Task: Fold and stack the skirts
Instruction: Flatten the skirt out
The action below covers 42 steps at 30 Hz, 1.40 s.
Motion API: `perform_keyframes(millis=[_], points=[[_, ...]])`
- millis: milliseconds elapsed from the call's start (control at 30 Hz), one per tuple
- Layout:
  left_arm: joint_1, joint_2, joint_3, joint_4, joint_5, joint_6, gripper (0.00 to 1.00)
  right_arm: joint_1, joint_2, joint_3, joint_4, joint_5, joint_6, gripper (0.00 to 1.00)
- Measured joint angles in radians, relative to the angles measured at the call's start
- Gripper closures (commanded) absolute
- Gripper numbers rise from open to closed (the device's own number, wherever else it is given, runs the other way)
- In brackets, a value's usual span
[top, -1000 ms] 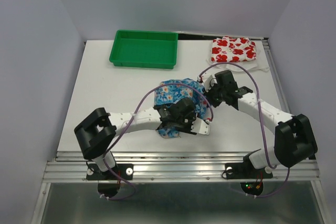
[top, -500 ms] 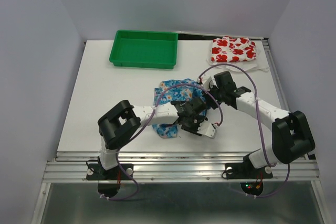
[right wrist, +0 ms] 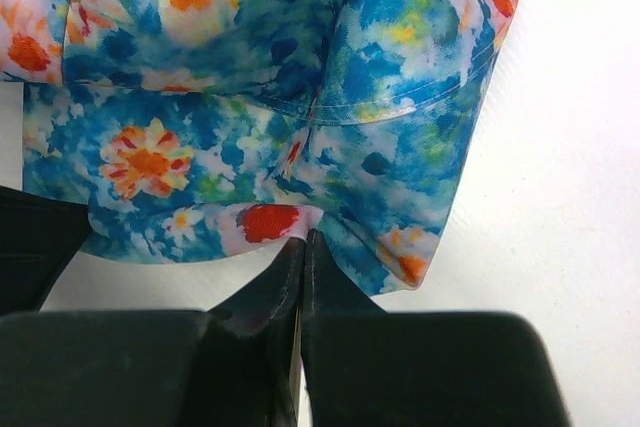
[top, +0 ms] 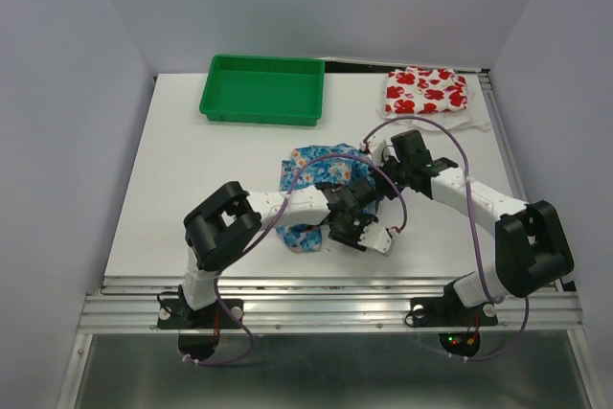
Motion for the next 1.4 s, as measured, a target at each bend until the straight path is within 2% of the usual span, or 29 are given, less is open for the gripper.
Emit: perform_keyframes(millis=[33,67,167,233,333,400,433,467,567,633,800,867,1000,1233,1400], points=[[0.0,0.002,0.0,-0.007,0.006,0.0,0.52,0.0,0.0,0.0,0.0,0.0,0.0,0.99],[0.0,0.004,0.0,-0.016,0.012,0.0,0.67,0.0,0.0,0.0,0.0,0.0,0.0,0.99],[0.001,0.004,-0.003,-0.034,0.042,-0.01,0.93,0.0,0.0,0.0,0.0,-0.003,0.001,0.99],[0.008,0.004,-0.005,-0.038,0.062,-0.011,1.0,0.0,0.0,0.0,-0.01,-0.01,0.001,0.99],[0.027,-0.001,-0.008,-0.038,0.101,-0.022,1.0,0.0,-0.011,0.0,-0.018,-0.015,0.003,0.91],[0.047,-0.017,-0.014,-0.052,0.124,-0.035,1.0,0.0,-0.028,0.0,-0.026,-0.019,0.004,0.76],[0.056,-0.027,-0.014,-0.063,0.135,-0.043,1.0,0.0,-0.037,0.0,-0.029,-0.019,0.007,0.65],[0.068,-0.039,-0.014,-0.08,0.148,-0.053,1.0,0.001,-0.048,0.0,-0.029,-0.019,0.009,0.36],[0.127,-0.107,0.032,-0.187,0.212,-0.1,1.0,-0.001,-0.093,0.001,-0.028,-0.02,0.009,0.2],[0.189,-0.152,0.113,-0.241,0.25,-0.129,1.0,-0.003,-0.114,0.006,-0.029,-0.019,0.01,0.13],[0.328,-0.238,0.363,-0.29,0.344,-0.198,1.0,-0.008,-0.162,0.049,-0.05,-0.057,-0.028,0.09],[0.353,-0.267,0.409,-0.304,0.38,-0.214,1.0,-0.008,-0.171,0.106,-0.084,-0.085,-0.062,0.06],[0.353,-0.274,0.428,-0.335,0.449,-0.239,1.0,-0.008,-0.192,0.204,-0.129,-0.14,-0.132,0.0],[0.353,-0.214,0.428,-0.359,0.524,-0.284,1.0,-0.008,-0.206,0.381,-0.231,-0.294,-0.199,0.0],[0.37,-0.205,0.433,-0.378,0.579,-0.288,1.0,-0.008,-0.21,0.385,-0.26,-0.407,-0.29,0.0]])
